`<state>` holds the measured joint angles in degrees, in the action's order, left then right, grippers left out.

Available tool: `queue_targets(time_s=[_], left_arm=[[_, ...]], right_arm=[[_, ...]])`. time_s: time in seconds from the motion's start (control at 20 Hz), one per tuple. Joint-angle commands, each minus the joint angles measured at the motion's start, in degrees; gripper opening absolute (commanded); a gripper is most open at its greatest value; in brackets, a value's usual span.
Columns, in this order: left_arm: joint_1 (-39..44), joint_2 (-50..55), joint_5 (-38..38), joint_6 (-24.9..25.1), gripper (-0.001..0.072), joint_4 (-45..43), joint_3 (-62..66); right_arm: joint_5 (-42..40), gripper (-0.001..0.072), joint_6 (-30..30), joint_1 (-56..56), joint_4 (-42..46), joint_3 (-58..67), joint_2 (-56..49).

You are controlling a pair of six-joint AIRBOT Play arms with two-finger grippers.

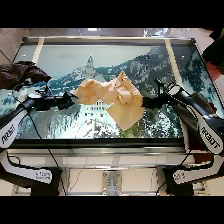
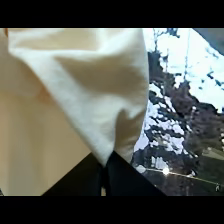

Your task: Fold the shirts.

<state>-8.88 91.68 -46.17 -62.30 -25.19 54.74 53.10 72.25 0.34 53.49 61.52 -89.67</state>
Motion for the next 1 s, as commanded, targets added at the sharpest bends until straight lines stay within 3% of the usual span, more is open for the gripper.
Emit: queue_targets(time_s=[0.0, 0.05, 0.1, 0.25, 0.3, 0.4, 0.5, 0.7, 0.95], left_arm=[[4.28, 1.2, 8.68, -0.74, 0.0482, 2.75, 0.0], [5.16, 1.79, 10.43, -0.72, 0.0463, 4.72, 0.0], [5.79, 2.45, 11.39, -0.72, 0.0393, 6.47, 0.0], [6.05, 3.41, 12.37, -0.66, 0.0036, 11.98, 0.04], [5.51, 3.06, 12.33, 0.28, 0.0011, 15.61, 0.11], [3.52, -0.07, 10.6, 8.28, 0.0009, 24.48, 0.13], [0.59, -6.62, 8.48, 15.17, 0.0007, 26.91, 0.13], [-6.78, -26.73, 3.21, 16.52, 0.0007, 23.26, 0.13], [-17.05, -56.22, 3.26, 16.48, 0.0007, 20.83, 0.28]], right_arm=[[0.02, 0.0019, 0.02, 0.07, -1.05, 0.04, 0.04], [0.0, 0.0019, 0.02, 0.07, -1.03, 0.04, 0.04], [-0.02, 0.0019, 0.02, 0.07, -1.03, 0.04, 0.04], [0.0, 0.0019, 0.0, 0.07, -1.05, 0.04, 0.04], [0.04, 0.0018, -0.02, 0.07, -1.14, 0.04, 0.17], [0.46, 0.0017, -1.07, 0.07, -1.14, 0.04, 2.25], [1.01, 0.0017, -1.77, 0.0, 0.2, 0.04, 8.13], [6.73, 0.0017, -1.73, 0.02, 4.13, 2.27, 27.58], [10.08, 0.0016, 2.51, 0.02, 4.11, 13.22, 53.18]])
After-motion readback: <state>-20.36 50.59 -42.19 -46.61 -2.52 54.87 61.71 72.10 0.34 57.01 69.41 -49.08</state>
